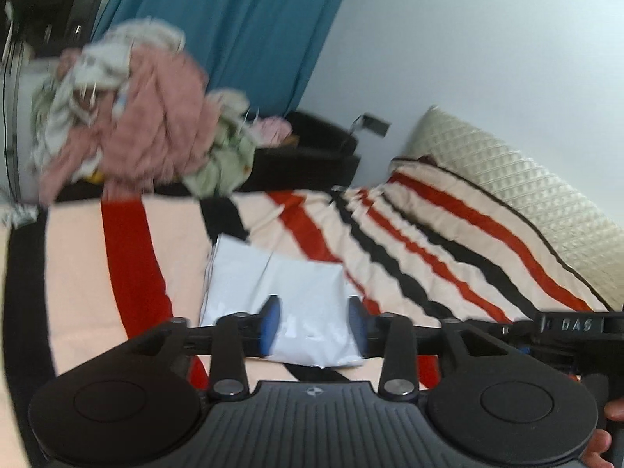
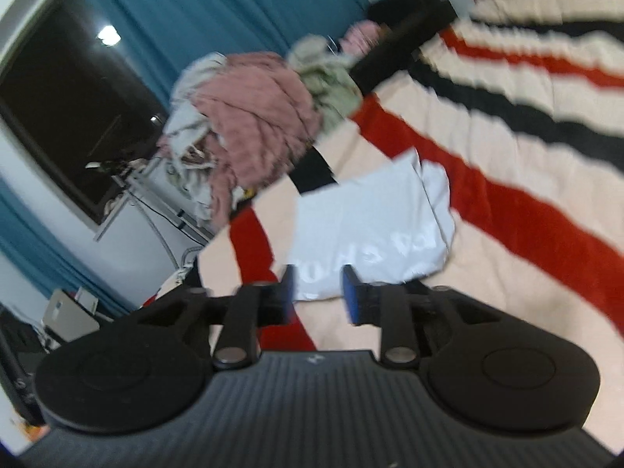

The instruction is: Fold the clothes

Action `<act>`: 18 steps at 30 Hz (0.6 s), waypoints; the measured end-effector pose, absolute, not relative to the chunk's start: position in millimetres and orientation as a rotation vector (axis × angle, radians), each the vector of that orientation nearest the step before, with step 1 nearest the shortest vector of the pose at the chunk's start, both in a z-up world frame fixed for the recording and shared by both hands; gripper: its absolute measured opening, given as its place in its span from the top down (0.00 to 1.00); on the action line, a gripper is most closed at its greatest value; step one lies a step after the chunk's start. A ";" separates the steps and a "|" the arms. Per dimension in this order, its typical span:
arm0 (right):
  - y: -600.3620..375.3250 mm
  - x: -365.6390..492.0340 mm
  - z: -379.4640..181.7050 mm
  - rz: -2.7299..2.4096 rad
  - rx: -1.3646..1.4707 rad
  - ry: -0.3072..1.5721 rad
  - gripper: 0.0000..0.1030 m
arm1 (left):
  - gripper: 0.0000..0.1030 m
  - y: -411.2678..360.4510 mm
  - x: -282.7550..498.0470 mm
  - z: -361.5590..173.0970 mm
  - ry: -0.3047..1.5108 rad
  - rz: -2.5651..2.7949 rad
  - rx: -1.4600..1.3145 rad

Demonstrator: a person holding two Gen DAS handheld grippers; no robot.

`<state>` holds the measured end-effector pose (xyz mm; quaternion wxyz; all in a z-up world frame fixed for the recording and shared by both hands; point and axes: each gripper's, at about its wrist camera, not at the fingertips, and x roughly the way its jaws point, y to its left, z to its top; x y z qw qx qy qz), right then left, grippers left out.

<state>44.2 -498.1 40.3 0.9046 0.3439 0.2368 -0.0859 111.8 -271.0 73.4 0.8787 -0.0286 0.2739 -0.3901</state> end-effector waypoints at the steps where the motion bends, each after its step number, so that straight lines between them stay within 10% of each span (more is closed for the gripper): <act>1: -492.1 35.1 51.0 -0.177 0.685 0.467 0.23 | 0.46 -266.2 97.8 79.9 0.549 -0.813 -0.050; 3: -480.7 14.4 64.5 -0.176 0.646 0.407 0.09 | 0.27 -255.8 71.1 88.8 0.508 -0.810 -0.039; 8: -453.7 -26.8 83.5 -0.175 0.543 0.363 0.09 | 0.02 -229.7 4.2 111.1 0.405 -0.800 -0.012; 18: -400.8 -83.8 66.0 -0.190 0.401 0.278 0.09 | 0.00 -185.1 -73.5 107.1 0.320 -0.722 0.003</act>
